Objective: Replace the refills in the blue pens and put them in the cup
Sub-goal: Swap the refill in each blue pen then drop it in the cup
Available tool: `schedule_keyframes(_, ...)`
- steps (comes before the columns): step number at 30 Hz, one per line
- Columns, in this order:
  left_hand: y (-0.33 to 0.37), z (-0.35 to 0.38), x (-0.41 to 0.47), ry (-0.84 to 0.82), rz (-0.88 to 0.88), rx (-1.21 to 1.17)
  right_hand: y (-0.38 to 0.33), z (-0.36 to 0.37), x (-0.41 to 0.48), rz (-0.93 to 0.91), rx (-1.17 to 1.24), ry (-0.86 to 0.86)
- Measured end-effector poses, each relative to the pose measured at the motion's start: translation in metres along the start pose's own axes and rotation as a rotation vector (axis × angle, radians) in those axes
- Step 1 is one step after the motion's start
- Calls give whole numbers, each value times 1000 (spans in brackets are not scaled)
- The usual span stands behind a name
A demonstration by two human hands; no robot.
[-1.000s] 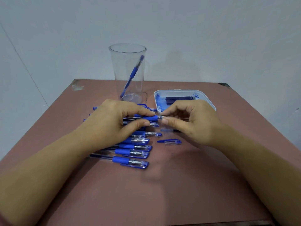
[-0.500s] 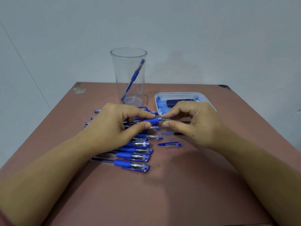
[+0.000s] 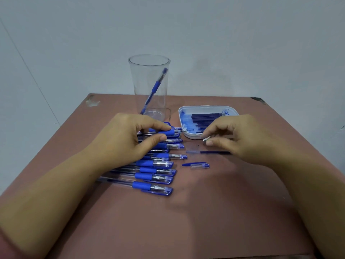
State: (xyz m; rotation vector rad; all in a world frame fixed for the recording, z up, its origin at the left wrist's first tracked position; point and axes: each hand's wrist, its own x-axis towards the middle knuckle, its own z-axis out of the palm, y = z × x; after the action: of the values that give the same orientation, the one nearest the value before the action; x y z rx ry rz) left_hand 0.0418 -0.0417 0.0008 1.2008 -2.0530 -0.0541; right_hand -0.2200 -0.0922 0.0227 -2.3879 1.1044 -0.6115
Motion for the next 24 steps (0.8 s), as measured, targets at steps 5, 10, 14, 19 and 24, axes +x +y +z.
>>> schedule_keyframes(5, -1, 2, 0, -15, 4, 23, -10, 13, 3, -98, -253, -231)
schedule_keyframes(10, -2, 2, -1, -30, 0, 25, -12, 20, 7, -130, -316, -294)
schedule_keyframes(14, -1, 2, -1, -32, -8, 4, -6, 8, 2, -147, -200, -174)
schedule_keyframes(19, 1, 5, -1, -31, -2, -8, -9, 14, 1, -169, 38, 119)
schedule_keyframes(24, 4, 7, -2, -36, 7, -15, -12, 28, 9, -130, 139, 116)
